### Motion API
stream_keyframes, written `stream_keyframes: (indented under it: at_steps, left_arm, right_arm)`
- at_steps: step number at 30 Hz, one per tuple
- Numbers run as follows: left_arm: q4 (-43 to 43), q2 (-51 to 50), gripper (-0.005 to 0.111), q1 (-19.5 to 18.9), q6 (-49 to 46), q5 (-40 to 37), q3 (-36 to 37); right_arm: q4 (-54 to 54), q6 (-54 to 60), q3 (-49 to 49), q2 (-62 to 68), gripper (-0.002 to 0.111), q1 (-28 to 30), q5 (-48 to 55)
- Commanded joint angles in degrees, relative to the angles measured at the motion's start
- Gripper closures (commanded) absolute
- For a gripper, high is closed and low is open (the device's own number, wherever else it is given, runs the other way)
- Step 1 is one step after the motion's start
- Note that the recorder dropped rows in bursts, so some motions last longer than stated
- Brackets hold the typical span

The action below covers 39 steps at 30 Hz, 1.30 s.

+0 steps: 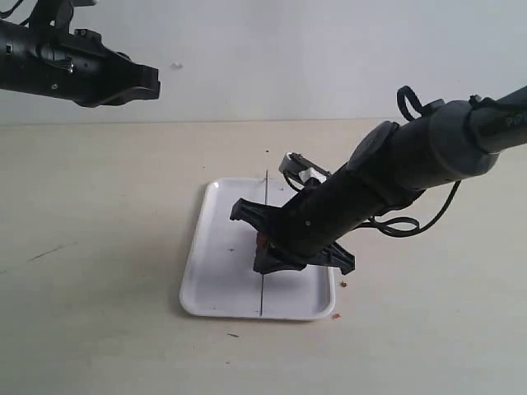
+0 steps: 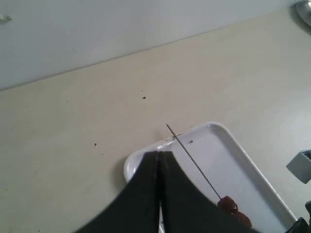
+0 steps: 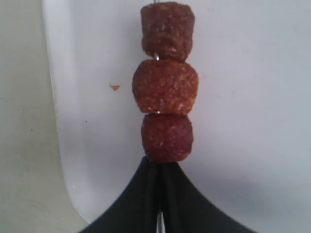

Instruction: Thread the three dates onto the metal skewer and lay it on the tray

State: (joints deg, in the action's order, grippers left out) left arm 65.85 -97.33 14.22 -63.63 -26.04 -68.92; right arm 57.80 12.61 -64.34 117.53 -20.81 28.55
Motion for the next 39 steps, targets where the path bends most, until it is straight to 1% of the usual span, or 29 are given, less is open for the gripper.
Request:
stream_keyframes:
  at_steps: [1,4,6,9,14,16,22,27,29,32,36,39]
  left_arm:
    - [0.7,0.7,0.107,-0.3,-0.6,-0.4,0.4]
    - [0.7,0.7,0.107,-0.3,-0.6,-0.4,0.4]
    - [0.7,0.7,0.107,-0.3,-0.6,-0.5,0.4]
    - [0.7,0.7,0.107,-0.3,-0.6,-1.1,0.4]
    - [0.7,0.7,0.107,-0.3,-0.6,-1.4,0.4]
    - [0.4,0.7,0.107,-0.3,-0.6,-1.4,0.4]
    - [-0.1,0.7,0.107,-0.3,-0.6,-2.3,0.4]
    - [-0.1,0.7,0.107,-0.3,-1.0,-1.6,1.6]
    - [-0.1,0.7,0.107,-0.3,-1.0,0.2,2.5]
    - [-0.1,0.7,0.107,-0.3,-1.1,1.5,3.1]
    - [-0.1,0.7,0.107,-0.3,-1.1,2.2,3.3]
    - [-0.1,0.7,0.107,-0.3,-1.3,2.3,3.3]
  right_arm:
    - [-1.4,-1.3,0.0,-0.7,0.108,-0.4,0.0]
    - [-1.7,-1.1,0.0,-0.7,0.107,-0.5,1.3]
    - [-2.8,-1.1,0.0,-0.7,0.102,-0.5,1.8]
    - [-4.2,-1.3,0.0,-0.7,0.092,-0.5,1.9]
    - [-4.2,-1.3,0.0,-0.7,0.072,-0.5,2.8]
    - [-4.6,-1.3,0.0,-0.7,0.066,-0.5,2.8]
    - [-10.1,-4.3,0.0,-0.7,0.066,-0.5,2.8]
    - [-10.4,-4.3,0.0,-0.7,0.066,-0.5,3.1]
    - [-10.6,-4.1,0.0,-0.7,0.065,-0.5,3.1]
    - [-11.3,-4.1,0.0,-0.7,0.058,-0.5,3.1]
    - [-11.7,-3.7,0.0,-0.7,0.043,-0.5,3.0]
    - [-12.8,-3.7,0.0,-0.7,0.041,-0.5,3.0]
